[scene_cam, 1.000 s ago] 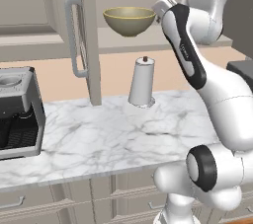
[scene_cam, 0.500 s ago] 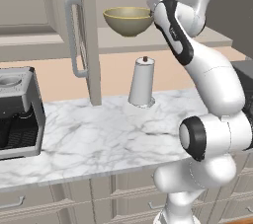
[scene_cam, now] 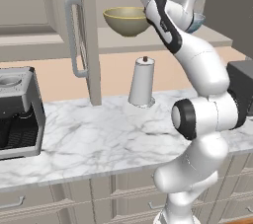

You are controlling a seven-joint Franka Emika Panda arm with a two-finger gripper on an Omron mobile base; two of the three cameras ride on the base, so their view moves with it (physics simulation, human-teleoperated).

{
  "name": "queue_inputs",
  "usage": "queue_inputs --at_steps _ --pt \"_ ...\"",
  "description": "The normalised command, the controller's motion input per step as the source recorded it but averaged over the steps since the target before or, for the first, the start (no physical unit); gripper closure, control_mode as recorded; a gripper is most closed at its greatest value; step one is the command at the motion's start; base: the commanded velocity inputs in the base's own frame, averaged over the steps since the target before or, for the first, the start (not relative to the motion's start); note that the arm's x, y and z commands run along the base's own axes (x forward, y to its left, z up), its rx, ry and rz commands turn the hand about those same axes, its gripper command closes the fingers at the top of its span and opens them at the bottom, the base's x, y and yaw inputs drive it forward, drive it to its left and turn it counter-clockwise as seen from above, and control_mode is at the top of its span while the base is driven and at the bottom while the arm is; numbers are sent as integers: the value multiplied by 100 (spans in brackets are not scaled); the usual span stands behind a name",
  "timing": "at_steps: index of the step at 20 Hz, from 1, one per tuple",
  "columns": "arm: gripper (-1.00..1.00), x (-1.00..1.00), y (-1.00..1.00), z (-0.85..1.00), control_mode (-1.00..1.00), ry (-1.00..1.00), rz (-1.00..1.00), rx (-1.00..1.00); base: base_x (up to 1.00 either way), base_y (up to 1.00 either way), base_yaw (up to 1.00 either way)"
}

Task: Take the smaller bowl and place it next to the appetizer plate on the dining counter , and place the larger bowl next to the plate with cooked food.

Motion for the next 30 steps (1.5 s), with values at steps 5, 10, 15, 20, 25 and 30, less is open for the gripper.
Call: queue_inputs --at_steps 5,10,15,20,25,30 --pt "-100 42 13 -16 -100 1 0 0 0 0 0" --pt "100 13 22 -21 -100 2 0 -3 0 0 0" --pt "100 6 15 -22 -100 0 -1 -4 0 0 0" --pt "100 1 0 -22 -100 0 -16 0 0 0 0" --pt "100 -18 0 1 -100 -14 -35 7 0 0 0" --pt "100 -86 -4 17 -100 -21 -14 24 0 0 0"
